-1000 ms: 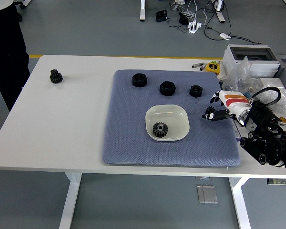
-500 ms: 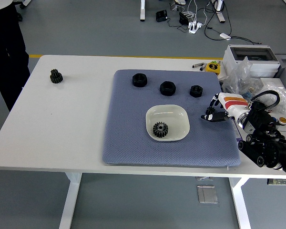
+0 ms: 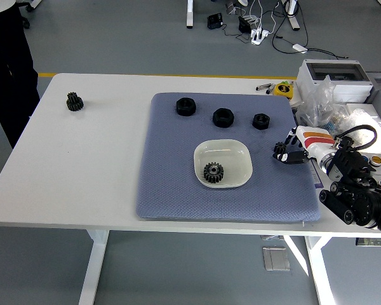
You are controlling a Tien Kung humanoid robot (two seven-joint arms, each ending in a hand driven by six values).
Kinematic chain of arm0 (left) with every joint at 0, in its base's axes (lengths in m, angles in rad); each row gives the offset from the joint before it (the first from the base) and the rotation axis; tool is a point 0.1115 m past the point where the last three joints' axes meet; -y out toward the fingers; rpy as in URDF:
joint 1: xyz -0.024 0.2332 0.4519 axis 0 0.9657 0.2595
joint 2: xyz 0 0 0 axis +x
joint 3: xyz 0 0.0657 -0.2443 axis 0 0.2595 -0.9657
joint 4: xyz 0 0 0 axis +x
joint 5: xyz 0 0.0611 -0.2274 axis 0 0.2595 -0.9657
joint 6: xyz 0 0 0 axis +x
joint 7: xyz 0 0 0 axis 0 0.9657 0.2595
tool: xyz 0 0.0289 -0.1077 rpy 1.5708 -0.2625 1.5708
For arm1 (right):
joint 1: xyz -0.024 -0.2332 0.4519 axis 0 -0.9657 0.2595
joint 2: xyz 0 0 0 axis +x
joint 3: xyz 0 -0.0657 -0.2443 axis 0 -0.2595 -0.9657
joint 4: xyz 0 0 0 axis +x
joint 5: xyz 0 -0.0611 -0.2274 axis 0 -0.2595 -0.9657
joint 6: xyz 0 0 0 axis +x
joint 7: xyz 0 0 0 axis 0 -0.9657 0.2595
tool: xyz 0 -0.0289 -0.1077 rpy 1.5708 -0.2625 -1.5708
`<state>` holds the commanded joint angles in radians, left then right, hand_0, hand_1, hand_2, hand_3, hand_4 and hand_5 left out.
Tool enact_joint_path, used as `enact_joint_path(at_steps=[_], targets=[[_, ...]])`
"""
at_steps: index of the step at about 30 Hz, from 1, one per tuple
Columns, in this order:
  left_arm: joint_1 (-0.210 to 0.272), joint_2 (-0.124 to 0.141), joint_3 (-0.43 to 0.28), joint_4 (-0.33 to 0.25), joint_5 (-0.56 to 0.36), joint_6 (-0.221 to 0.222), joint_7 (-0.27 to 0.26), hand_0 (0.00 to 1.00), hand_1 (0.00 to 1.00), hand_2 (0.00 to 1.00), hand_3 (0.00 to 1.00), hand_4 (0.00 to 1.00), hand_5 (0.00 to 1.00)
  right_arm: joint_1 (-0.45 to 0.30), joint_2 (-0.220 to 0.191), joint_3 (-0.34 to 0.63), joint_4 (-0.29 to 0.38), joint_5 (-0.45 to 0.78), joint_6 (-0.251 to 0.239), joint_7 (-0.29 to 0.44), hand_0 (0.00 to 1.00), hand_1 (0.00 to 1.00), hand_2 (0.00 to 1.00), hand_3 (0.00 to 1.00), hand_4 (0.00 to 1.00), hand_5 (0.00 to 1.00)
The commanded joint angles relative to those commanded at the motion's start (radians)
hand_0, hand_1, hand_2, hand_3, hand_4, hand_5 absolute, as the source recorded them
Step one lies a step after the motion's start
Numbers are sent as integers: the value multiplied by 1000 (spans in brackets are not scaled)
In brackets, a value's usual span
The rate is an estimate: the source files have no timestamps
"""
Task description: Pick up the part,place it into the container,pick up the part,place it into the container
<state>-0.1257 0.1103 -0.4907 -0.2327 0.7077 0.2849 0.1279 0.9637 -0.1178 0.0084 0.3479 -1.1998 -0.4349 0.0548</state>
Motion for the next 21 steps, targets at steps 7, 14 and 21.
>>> enact_joint_path(at_steps=[7,14,21], targets=[[-3,0,0,0,-1,1,0,627,635,623,563,629,557,1,7,0,1,-3,-4,0,304,486,562,532,875,488],[-8,-1,-3,-1,6,0,3,627,638,623,564,629,557,-4,11,17,-1,-39,6,-5,298,479,559,529,859,489],[-11,-2,-1,-2,5,0,3,628,639,624,564,630,557,-14,6,43,-6,-77,13,-12,290,476,553,526,843,484]])
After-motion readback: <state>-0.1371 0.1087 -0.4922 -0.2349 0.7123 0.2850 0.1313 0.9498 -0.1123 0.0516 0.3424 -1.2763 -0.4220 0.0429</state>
